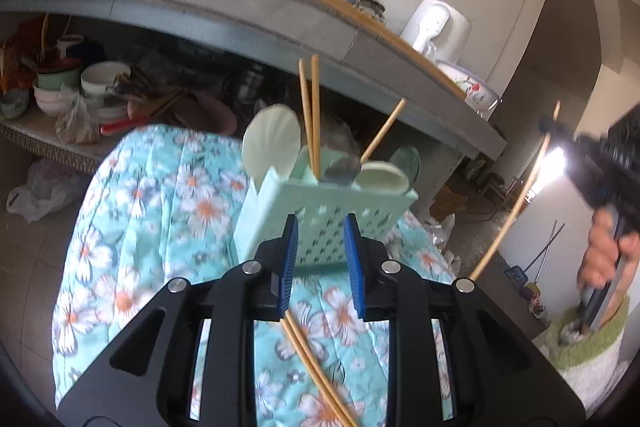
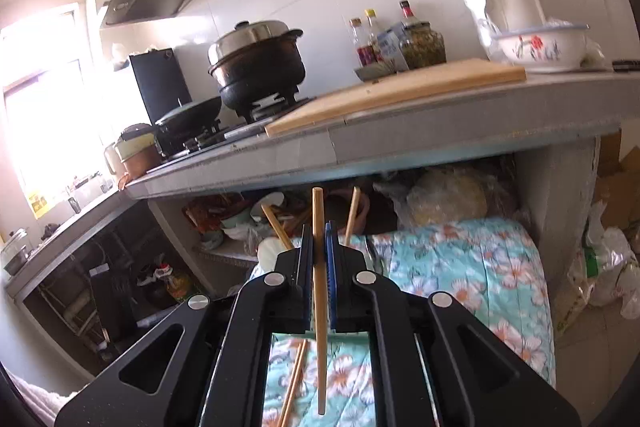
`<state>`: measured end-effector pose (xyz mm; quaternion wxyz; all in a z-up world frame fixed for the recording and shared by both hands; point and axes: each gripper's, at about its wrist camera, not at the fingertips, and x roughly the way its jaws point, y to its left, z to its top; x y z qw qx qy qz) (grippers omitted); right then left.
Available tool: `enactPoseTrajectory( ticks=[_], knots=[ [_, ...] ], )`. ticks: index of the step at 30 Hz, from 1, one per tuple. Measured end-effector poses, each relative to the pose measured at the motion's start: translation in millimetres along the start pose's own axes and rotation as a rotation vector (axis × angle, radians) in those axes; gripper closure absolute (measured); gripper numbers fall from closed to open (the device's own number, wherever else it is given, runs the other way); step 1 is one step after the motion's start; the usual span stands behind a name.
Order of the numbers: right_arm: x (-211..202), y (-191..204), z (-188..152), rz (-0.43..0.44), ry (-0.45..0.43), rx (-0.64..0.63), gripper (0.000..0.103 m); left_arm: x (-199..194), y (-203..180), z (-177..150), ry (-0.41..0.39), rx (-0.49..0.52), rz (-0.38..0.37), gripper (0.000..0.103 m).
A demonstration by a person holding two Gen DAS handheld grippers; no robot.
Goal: Organize utensils
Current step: 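Lower the chopstick into the green holder and open the left gripper, then lower the chopstick into the green holder and open the right gripper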
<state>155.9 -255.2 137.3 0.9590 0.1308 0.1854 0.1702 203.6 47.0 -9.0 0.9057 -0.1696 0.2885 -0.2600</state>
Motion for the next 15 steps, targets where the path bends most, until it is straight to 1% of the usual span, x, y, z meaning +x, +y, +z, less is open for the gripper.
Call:
enactPoseTrajectory(
  ticks=[3,6,11,15],
  knots=[
    [8.1,8.4,30.2,0.015,-0.058,-0.013,0.097,10.8,8.5,-28.7,0.088,-0.028,0.003,0.081],
    [16.4,15.2,55.3,0.018,-0.109,-0.024,0.097,19.9,14.1,-50.7,0.147,-0.038,0.017,0.081],
    [41.9,21.4,89.2,0.022,-0.164,-0.015,0.097,29.0,18.2,-69.4,0.197,-0.026,0.032,0.081],
    [76.3,25.2,99.2,-0.003,-0.164,-0.024,0.097,30.2,20.3,-73.0,0.204,-0.014,0.032,0.076]
  ],
)
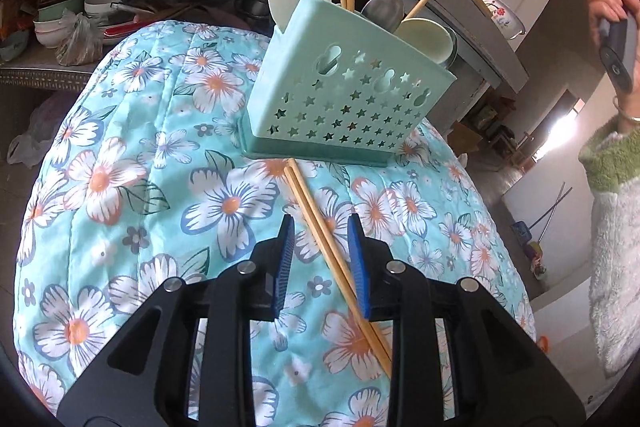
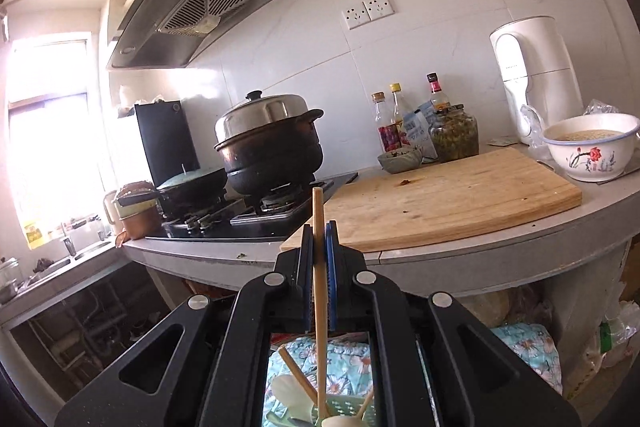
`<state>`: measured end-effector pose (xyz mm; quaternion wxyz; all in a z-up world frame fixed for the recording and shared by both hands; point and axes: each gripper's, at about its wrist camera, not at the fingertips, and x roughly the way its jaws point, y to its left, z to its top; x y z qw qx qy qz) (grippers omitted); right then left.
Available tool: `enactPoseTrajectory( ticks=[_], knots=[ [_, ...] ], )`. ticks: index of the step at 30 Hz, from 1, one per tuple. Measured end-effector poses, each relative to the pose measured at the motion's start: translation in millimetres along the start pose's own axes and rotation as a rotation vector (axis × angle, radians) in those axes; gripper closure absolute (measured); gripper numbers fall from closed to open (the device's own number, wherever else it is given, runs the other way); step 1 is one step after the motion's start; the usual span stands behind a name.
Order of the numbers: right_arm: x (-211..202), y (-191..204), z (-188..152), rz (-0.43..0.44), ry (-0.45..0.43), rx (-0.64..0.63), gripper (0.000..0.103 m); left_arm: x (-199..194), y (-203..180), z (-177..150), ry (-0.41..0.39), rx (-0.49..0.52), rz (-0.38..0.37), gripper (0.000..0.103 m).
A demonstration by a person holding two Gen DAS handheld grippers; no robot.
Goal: Organize utensils
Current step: 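Lower the chopstick into the green holder and open the right gripper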
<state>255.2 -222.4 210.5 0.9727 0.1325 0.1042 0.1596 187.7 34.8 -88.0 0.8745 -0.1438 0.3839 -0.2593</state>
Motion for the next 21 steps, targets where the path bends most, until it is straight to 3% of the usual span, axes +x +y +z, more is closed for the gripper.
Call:
enactPoseTrajectory(
  ticks=[8,18,20,21],
  knots=[
    [66.5,-5.3,-37.6,-0.081,0.088,-0.057,0.097,1.0,4.7,0.6,0.002,0.006,0.004,0.076],
    [96.1,-23.5,-94.8,-0.081,0.295,-0.067,0.096,4.6,10.9,1.7,0.011,-0.014,0.001,0.076],
    [90.2,-27.1,-97.8,-0.084,0.311,-0.058,0.091,4.9,11.1,2.0,0.012,-0.017,0.003,0.076],
    [85.0,-29.6,-97.0,-0.083,0.31,-0.047,0.081,5.0,10.7,2.0,0.013,-0.017,0.004,0.076]
  ],
)
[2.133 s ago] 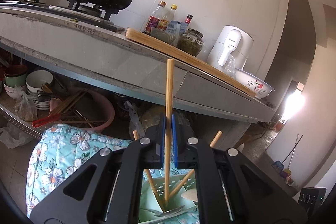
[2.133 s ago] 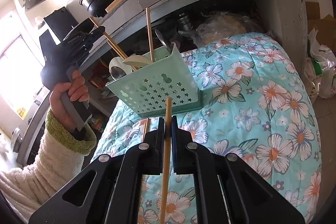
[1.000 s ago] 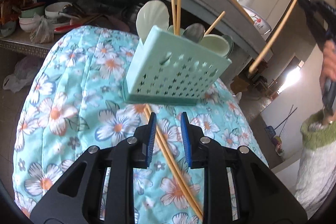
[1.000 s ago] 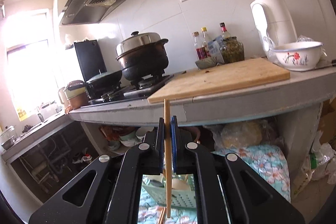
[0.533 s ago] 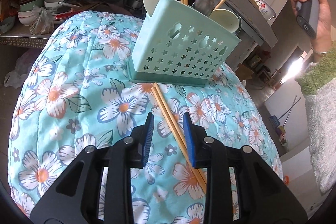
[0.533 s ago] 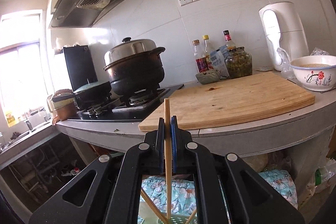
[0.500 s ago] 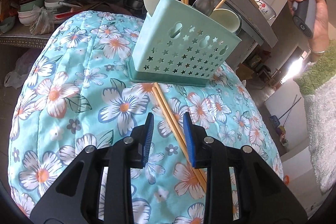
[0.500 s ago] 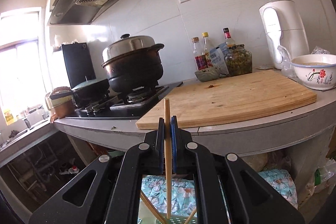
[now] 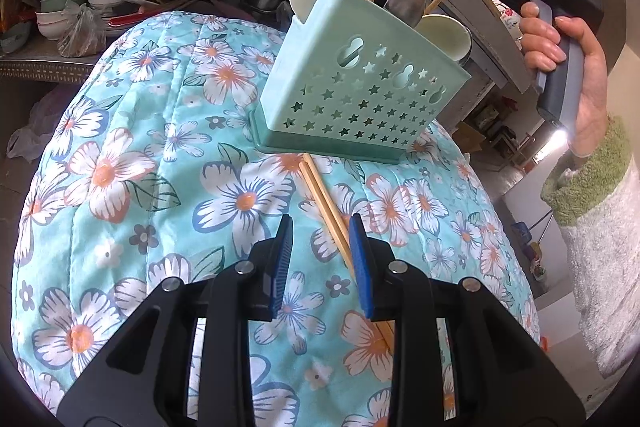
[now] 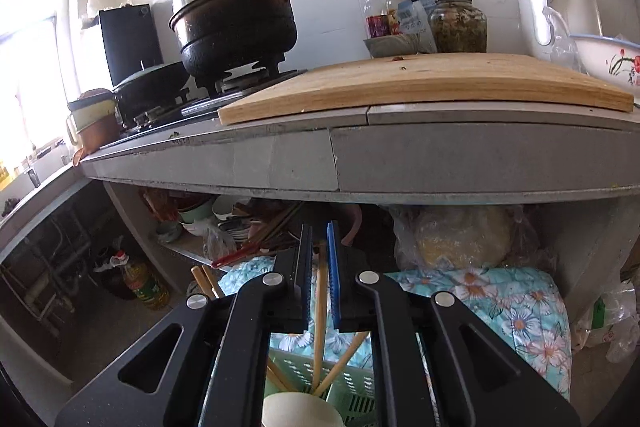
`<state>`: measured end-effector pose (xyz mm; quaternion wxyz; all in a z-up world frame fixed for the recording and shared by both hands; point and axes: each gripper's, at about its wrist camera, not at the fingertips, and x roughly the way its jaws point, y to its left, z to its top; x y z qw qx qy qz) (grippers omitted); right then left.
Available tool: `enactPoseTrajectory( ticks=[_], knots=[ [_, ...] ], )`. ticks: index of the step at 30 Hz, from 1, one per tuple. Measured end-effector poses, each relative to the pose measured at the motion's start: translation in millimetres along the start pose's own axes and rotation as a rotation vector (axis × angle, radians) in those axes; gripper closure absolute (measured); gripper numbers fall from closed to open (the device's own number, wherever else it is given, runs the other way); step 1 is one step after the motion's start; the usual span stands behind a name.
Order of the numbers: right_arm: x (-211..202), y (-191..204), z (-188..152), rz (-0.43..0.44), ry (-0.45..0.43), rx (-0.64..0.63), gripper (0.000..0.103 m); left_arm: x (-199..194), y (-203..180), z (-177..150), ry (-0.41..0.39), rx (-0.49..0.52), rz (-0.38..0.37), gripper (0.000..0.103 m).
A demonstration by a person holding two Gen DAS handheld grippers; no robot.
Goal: Organize utensils
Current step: 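Lower the chopstick into the green holder and open the right gripper, then move both grippers down to the last chopsticks beside the holder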
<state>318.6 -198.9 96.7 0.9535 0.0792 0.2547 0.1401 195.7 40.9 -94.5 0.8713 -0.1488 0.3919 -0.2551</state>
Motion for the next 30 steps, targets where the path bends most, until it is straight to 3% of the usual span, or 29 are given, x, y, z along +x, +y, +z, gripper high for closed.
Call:
enactPoseTrajectory(
  ticks=[1,2,8,14,24,30],
  knots=[
    [-5.6,-3.5,-1.3,0.007,-0.004,0.013,0.072,-0.1,-0.4,0.1,0.0,0.0,0.002,0.076],
    [-11.4,-6.0,-1.4,0.014,-0.011,0.023,0.071,-0.1,-0.9,0.3,0.0,0.002,0.003,0.076],
    [-63.2,-26.1,-15.5,0.05,-0.046,0.102,0.067,-1.5,-4.0,1.2,0.0,0.007,0.008,0.076],
    [-117.2,-42.5,-68.8,0.099,-0.045,0.178,0.064,-0.1,-1.6,1.6,0.021,-0.028,-0.015,0.076],
    [-101.0,-25.9,-233.8,0.183,0.302,0.281,0.064,29.3,11.9,-6.7,0.16,-0.205,-0.147,0.077],
    [-94.1,-15.7,-274.3,0.169,0.388,0.294,0.064,49.8,14.8,-8.5,0.22,-0.293,-0.203,0.08]
  ],
)
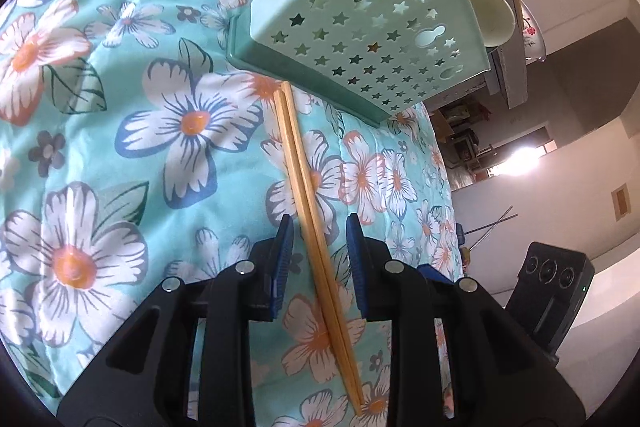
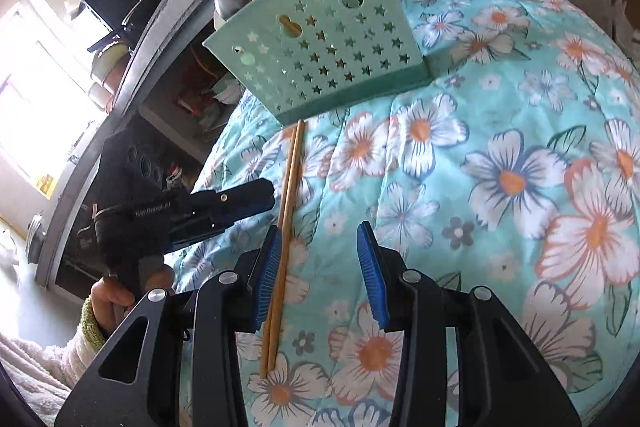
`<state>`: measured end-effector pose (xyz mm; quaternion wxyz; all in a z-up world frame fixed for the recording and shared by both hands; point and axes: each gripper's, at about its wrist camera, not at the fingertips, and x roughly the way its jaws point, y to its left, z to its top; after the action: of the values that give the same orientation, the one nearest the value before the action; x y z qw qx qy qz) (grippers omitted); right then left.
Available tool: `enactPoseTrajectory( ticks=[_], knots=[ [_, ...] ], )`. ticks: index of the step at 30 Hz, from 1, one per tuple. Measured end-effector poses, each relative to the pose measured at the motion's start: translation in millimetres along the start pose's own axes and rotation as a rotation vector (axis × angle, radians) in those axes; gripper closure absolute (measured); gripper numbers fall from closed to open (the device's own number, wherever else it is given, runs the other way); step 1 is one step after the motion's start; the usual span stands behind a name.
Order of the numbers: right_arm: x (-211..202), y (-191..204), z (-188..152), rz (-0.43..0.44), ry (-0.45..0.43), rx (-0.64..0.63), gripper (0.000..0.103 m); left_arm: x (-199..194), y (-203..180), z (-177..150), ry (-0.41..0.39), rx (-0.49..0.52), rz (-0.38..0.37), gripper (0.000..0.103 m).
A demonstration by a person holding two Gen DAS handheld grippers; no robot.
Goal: Organize utensils
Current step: 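Move both grippers down to the last chopsticks beside the holder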
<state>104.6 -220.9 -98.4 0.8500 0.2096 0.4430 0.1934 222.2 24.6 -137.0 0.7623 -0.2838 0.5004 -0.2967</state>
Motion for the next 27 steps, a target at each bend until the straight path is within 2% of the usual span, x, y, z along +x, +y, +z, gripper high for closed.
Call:
enactPoseTrajectory(
  ticks=[5,15,22,27],
  knots=[
    [-7.6,-3.7,-6.9,0.009,-0.013,0.004,0.064,11.4,10.7,0.1,0.013,-0.088,-0.029,0.091],
    [-16.0,-27.0,-13.3,0.049,-0.019,0.084,0.064,11.8,25.6,-0.6,0.002,-0.201,-0.107,0.097],
    [-16.9,-27.1,-13.7,0.06,-0.014,0.095,0.064,-0.9,32.2,-3.4,-0.011,-0.201,-0.098,0.097],
    [-10.0,-17.7,-11.2,0.081,0.007,0.082,0.064,-15.3,30.0,-2.4,-0.035,-0.15,-0.029,0.097]
  ],
)
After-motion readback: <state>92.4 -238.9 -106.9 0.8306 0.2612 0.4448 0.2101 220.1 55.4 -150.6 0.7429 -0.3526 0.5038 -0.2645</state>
